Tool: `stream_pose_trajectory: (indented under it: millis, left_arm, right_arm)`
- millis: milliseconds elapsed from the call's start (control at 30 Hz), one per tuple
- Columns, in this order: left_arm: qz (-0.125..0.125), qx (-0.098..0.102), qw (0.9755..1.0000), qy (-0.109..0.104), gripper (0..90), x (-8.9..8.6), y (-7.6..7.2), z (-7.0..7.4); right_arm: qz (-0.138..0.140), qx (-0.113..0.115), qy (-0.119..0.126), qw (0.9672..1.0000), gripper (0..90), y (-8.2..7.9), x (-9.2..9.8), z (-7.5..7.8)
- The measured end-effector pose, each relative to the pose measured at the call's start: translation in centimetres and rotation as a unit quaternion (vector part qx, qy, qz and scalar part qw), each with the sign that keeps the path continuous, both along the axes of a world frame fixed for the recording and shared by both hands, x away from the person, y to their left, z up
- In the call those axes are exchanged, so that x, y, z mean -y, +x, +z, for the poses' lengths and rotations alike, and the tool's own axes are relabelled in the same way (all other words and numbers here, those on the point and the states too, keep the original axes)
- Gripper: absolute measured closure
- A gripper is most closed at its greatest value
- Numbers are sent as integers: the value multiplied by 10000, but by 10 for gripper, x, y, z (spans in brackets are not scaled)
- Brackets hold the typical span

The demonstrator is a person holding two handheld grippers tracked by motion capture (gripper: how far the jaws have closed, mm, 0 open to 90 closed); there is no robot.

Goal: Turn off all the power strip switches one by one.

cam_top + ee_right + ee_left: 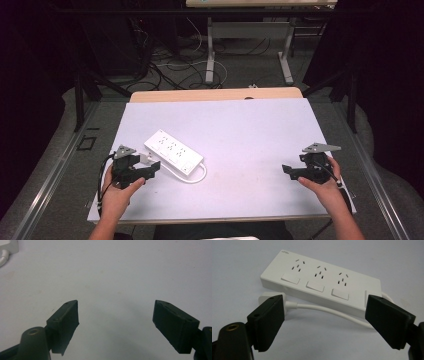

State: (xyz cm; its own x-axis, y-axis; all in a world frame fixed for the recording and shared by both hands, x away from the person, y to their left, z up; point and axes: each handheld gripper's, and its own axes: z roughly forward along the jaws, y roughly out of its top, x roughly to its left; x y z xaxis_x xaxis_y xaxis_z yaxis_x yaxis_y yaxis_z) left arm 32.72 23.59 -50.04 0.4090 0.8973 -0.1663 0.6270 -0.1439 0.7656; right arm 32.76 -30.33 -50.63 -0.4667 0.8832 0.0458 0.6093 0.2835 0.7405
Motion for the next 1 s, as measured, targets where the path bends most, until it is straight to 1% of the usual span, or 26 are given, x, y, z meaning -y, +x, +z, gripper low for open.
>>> stream_pose_trajectory:
  millis: [100, 133, 167, 200, 267, 300, 333, 367, 400, 433, 467, 500, 567, 600, 700, 733, 867, 933, 1000]
  left_arm:
    - [-43, -29, 10000, -7, 172, 2, 1, 4]
    - [-83, 32, 10000, 7, 176, 4, 3, 6]
    - [-101, -13, 9999, -25, 188, 6, 4, 9]
    - [-84, 45, 9999, -42, 195, 8, 5, 9]
    - [-190, 52, 9998, 30, 199, 9, 7, 12]
    - [-190, 52, 9998, 30, 226, 9, 7, 12]
    - [-194, 13, 9998, -51, 247, 14, 10, 14]
    - [-189, 13, 9998, -71, 248, 17, 11, 15]
    - [-210, -10, 9998, -37, 248, 19, 12, 15]
    - [-274, -53, 9996, 31, 250, 21, 14, 16]
    - [-272, -63, 9996, 28, 252, 23, 15, 16]
    - [-344, -91, 9993, 69, 254, 25, 16, 16]
    - [-364, -109, 9993, 45, 276, 28, 18, 16]
    - [-423, -131, 9990, 63, 287, 33, 20, 15]
    - [-489, -212, 9985, 81, 313, 40, 24, 13]
    - [-515, -217, 9984, 114, 332, 43, 25, 13]
    - [-651, -361, 9971, 137, 407, 50, 28, 12]
    - [-671, -373, 9969, 188, 449, 54, 29, 12]
    - [-685, -360, 9968, 193, 491, 55, 29, 11]
  right_arm:
    - [36, -16, 29, 10000, 206, 4, -6, 2]
    - [55, -26, 18, 10000, 206, 5, -7, 3]
    - [47, -26, 33, 10000, 206, 6, -9, 3]
    - [45, -16, 54, 10000, 206, 7, -10, 4]
    - [75, -32, 40, 10000, 206, 8, -12, 3]
    - [70, -21, 20, 10000, 206, 9, -14, 2]
    - [99, -38, 33, 9999, 206, 10, -15, 1]
    - [80, -49, 17, 10000, 206, 10, -16, 1]
    - [60, -71, 42, 9999, 205, 10, -17, 0]
    - [73, -8, 4, 10000, 206, 11, -18, -1]
    - [47, 6, 15, 10000, 206, 11, -19, -2]
    - [64, 17, 2, 10000, 206, 12, -20, -3]
    - [80, -15, 11, 10000, 206, 12, -22, -5]
    - [85, -29, 37, 10000, 206, 12, -23, -6]
    - [110, -22, -3, 9999, 206, 12, -23, -8]
    - [141, -29, -20, 9999, 206, 12, -24, -9]
    - [114, -16, -19, 9999, 206, 11, -24, -10]
    - [113, -30, 16, 9999, 206, 10, -24, -11]
    - [109, -8, 11, 9999, 206, 10, -23, -11]
